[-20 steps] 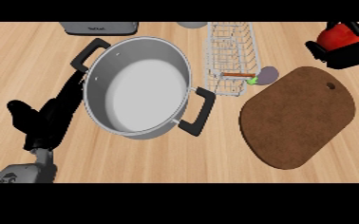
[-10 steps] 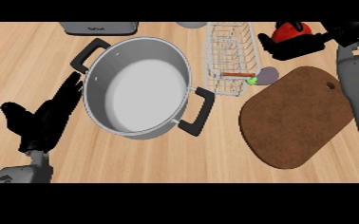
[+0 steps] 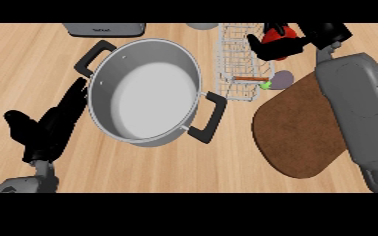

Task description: Pick the tomato from the cutting board and place it in the tiered basket

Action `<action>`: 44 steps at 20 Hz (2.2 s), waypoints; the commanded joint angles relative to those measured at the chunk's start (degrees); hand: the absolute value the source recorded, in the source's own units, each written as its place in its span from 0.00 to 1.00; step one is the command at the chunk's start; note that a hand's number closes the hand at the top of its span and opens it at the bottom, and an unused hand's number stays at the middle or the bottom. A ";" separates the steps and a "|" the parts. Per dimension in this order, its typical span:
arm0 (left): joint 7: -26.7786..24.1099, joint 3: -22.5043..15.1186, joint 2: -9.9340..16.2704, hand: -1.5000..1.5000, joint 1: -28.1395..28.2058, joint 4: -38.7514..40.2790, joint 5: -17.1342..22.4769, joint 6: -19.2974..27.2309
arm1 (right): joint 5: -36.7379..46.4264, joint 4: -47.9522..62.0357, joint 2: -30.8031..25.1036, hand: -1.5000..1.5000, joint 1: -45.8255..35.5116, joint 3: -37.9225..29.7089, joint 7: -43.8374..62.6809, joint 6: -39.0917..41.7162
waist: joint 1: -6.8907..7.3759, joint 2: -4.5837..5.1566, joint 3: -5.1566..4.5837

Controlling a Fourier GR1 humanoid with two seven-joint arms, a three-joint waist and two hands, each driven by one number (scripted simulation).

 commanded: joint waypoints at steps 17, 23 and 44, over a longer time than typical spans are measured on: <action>0.87 0.69 -1.63 0.50 1.53 -2.77 -1.52 -1.72 | 7.96 25.02 11.50 0.00 -8.73 -4.60 -13.10 -22.24 | 0.39 0.10 0.01; -1.83 4.49 0.47 0.50 0.23 2.89 0.32 -4.56 | 3.52 27.43 12.84 0.00 -12.37 -8.81 -13.33 -21.34 | 0.20 0.14 0.00; 2.11 3.60 -1.03 0.50 -2.88 0.35 -0.68 -2.76 | -22.75 30.85 -5.52 0.00 -14.36 -35.18 -10.54 -12.44 | 0.11 0.40 0.03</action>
